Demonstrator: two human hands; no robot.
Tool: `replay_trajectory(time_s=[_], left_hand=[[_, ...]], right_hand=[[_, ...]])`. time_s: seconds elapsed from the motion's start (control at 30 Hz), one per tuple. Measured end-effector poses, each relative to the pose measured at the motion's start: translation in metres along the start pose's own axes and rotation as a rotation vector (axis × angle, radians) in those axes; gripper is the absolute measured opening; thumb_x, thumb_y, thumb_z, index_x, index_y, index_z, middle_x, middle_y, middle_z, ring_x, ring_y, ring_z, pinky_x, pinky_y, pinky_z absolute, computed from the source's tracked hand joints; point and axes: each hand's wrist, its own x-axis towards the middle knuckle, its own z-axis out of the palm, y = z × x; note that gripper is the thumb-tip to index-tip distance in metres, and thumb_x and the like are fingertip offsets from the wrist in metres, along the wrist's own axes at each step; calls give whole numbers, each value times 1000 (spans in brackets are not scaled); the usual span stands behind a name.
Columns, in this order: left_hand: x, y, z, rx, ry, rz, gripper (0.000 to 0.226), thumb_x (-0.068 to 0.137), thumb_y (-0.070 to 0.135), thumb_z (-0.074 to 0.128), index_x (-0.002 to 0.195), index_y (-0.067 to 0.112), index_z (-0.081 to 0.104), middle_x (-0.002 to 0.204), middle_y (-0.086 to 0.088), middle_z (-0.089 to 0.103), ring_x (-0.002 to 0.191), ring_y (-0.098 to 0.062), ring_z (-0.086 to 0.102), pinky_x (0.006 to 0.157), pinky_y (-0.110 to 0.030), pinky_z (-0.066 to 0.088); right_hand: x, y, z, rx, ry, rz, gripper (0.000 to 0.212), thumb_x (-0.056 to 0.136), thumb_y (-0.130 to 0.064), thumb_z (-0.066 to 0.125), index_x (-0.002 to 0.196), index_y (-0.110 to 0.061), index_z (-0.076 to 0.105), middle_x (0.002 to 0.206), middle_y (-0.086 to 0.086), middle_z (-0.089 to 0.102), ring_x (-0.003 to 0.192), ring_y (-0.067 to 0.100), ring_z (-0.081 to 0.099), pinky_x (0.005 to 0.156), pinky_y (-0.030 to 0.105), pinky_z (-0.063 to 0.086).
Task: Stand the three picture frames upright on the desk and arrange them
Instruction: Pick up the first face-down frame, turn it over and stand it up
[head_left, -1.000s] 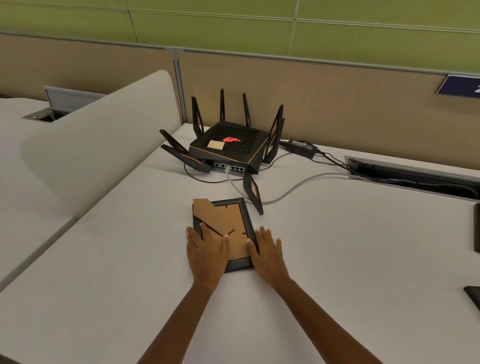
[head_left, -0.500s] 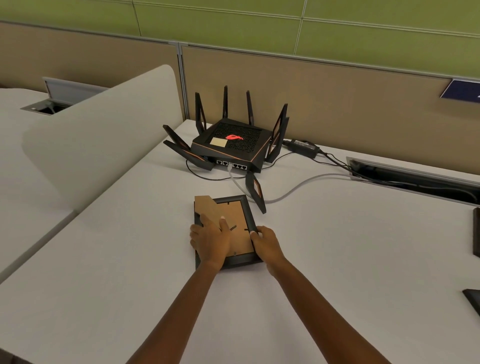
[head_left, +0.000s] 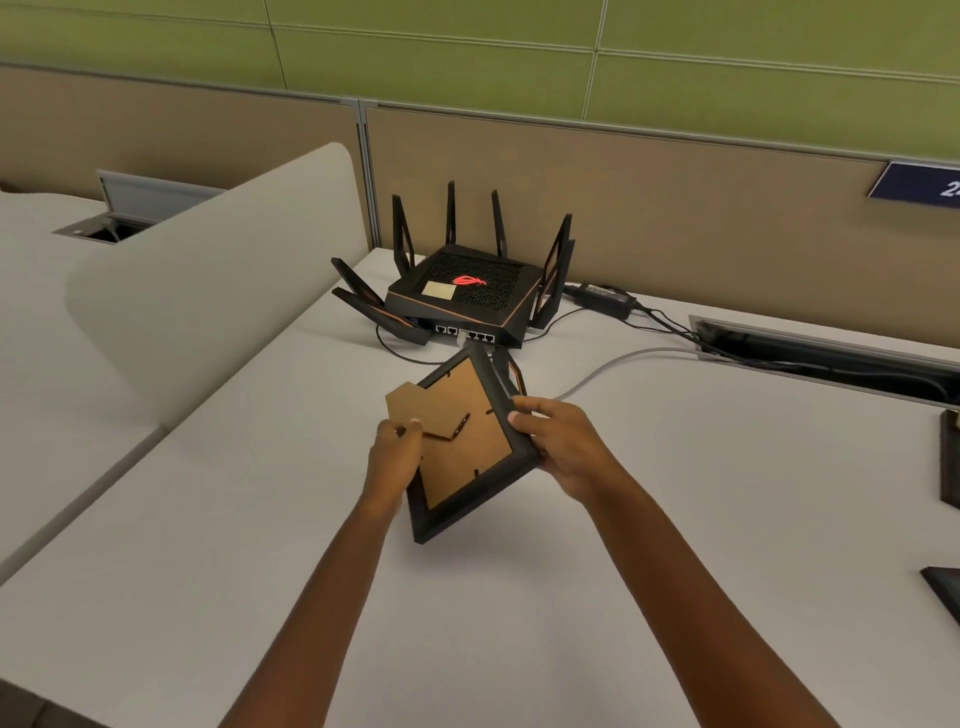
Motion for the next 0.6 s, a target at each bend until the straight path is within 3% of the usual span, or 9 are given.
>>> replay_trajectory(time_s=[0.13, 0.2, 0.27, 0.37, 0.43, 0.6], left_hand=[[-4, 7, -11, -108, 9, 109, 31, 94, 9, 40, 124, 9, 47, 123, -19, 53, 106, -30, 52, 83, -36, 47], [-10, 12, -15, -74, -4, 238, 27, 94, 6, 41, 118, 9, 54, 114, -16, 55, 109, -34, 54, 75, -30, 51], [-18, 14, -18, 55, -40, 492, 31, 91, 1, 47, 121, 4, 52, 122, -21, 50, 115, -37, 50, 84, -36, 52], [-24, 13, -12, 339, -62, 810, 49, 83, -8, 56, 130, 3, 45, 135, -28, 40, 128, -38, 38, 102, -42, 42], [-27, 18, -5, 387, -20, 897, 46, 81, -6, 60, 125, 3, 51, 135, -29, 40, 130, -39, 35, 104, -44, 39], [-37, 31, 19, 347, -28, 1065, 26, 77, -9, 62, 103, -9, 61, 111, -29, 61, 109, -38, 56, 95, -41, 45]], right_hand=[[-9, -13, -14, 99, 17, -30, 31, 90, -9, 50, 120, -1, 52, 109, 16, 60, 89, 25, 60, 72, 30, 54], [-12, -18, -24, 220, 49, -2, 24, 89, -7, 51, 110, 2, 55, 102, 17, 61, 86, 24, 61, 66, 28, 55], [-15, -22, -34, 346, 67, 52, 10, 88, -5, 51, 92, 1, 58, 89, 15, 63, 76, 20, 63, 59, 27, 57], [-20, -26, -51, 436, 125, 114, 9, 87, -4, 53, 78, -1, 55, 78, 14, 63, 68, 20, 63, 59, 30, 57], [-24, -25, -62, 452, 150, 129, 9, 86, -4, 55, 78, -1, 55, 78, 16, 62, 67, 21, 63, 51, 29, 57], [-36, -23, -89, 526, 180, 122, 13, 88, -6, 52, 77, 0, 56, 78, 17, 62, 65, 24, 65, 46, 29, 58]])
